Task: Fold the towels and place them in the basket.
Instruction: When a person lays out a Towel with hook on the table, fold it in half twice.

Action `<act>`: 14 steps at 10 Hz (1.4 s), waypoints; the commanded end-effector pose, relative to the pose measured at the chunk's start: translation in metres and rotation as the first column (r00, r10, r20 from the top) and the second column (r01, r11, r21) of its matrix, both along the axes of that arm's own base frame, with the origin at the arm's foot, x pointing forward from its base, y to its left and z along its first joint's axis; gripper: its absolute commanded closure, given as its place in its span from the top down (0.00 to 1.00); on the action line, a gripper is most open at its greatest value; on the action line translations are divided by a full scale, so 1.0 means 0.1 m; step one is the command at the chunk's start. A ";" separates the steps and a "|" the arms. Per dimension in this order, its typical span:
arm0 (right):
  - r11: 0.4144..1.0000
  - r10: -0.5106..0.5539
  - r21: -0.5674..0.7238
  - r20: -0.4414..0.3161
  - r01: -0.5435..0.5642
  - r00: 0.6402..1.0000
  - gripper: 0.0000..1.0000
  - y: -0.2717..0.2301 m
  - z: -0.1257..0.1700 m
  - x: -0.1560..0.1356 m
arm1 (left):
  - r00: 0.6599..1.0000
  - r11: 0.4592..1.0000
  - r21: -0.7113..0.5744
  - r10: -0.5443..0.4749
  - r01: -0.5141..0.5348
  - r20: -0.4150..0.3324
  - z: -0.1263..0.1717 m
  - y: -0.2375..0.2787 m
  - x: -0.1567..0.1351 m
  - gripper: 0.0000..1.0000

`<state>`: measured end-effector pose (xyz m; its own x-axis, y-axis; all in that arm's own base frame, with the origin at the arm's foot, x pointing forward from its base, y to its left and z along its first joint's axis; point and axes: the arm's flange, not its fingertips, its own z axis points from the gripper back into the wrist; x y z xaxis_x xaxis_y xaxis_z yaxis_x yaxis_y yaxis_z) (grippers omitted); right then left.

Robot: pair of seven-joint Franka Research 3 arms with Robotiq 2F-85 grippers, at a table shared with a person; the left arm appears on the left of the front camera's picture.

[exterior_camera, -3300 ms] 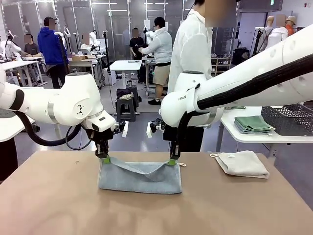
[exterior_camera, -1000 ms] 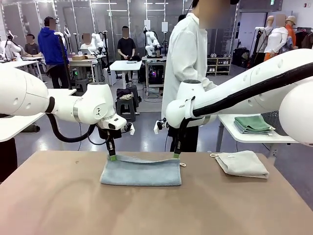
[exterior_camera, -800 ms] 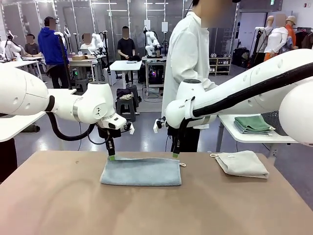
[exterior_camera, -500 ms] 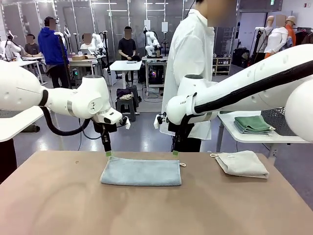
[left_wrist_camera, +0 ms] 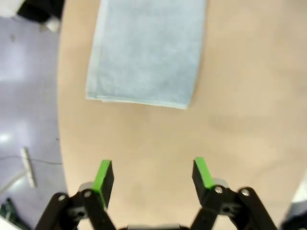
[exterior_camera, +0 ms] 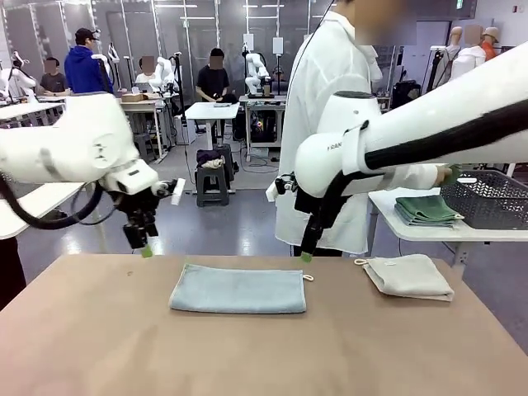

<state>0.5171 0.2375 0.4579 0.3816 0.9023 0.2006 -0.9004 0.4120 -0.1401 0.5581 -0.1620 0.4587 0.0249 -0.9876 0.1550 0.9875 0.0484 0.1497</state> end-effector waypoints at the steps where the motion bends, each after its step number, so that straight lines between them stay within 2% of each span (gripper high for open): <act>1: 0.989 -0.147 -0.012 0.009 0.148 0.989 0.98 0.02 -0.07 -0.35 | 0.995 0.987 -0.138 -0.078 0.086 0.062 -0.05 0.33 -0.33 0.83; 2: 0.985 -0.173 0.008 -0.005 0.173 0.985 0.98 0.06 -0.06 -0.44 | 0.992 0.972 -0.212 -0.090 0.106 0.084 -0.06 0.47 -0.35 0.83; 3: 0.998 -0.054 0.033 -0.035 0.055 0.998 0.98 0.06 -0.04 -0.48 | 0.990 0.944 -0.301 -0.116 0.134 0.078 -0.09 0.61 -0.33 0.83; 4: 0.993 -0.118 -0.001 -0.008 0.118 0.993 0.98 0.00 0.02 -0.38 | 0.990 0.910 -0.391 -0.118 0.137 0.072 -0.11 0.76 -0.29 0.83; 5: 0.993 -0.118 -0.001 -0.008 0.118 0.993 0.98 0.00 0.02 -0.38 | 0.984 0.849 -0.498 -0.169 0.176 0.060 -0.17 0.94 -0.24 0.83; 7: 0.993 -0.118 -0.001 -0.008 0.118 0.993 0.98 0.00 0.02 -0.38 | 0.972 0.757 -0.619 -0.230 0.212 0.051 -0.29 1.19 -0.12 0.83; 9: 0.992 -0.125 0.006 -0.015 0.126 0.992 0.98 -0.01 0.01 -0.41 | 0.974 0.703 -0.688 -0.227 0.181 0.024 -0.40 1.34 -0.04 0.83; 10: 0.953 -0.297 0.038 -0.049 0.299 0.953 0.98 0.07 -0.05 -0.44 | 0.974 0.684 -0.709 -0.224 0.172 0.020 -0.45 1.38 -0.03 0.83; 11: 0.904 -0.421 0.044 -0.081 0.426 0.903 0.98 0.12 -0.11 -0.51 | 0.976 0.674 -0.721 -0.217 0.161 0.015 -0.46 1.38 -0.02 0.83; 12: 0.857 -0.498 0.078 -0.137 0.510 0.856 0.98 0.15 -0.14 -0.57 | 0.979 0.668 -0.730 -0.205 0.148 0.012 -0.48 1.41 -0.03 0.83; 14: 0.721 -0.666 0.099 -0.175 0.686 0.725 0.98 0.19 -0.22 -0.63 | 0.982 0.657 -0.742 -0.191 0.135 0.011 -0.50 1.41 0.00 0.83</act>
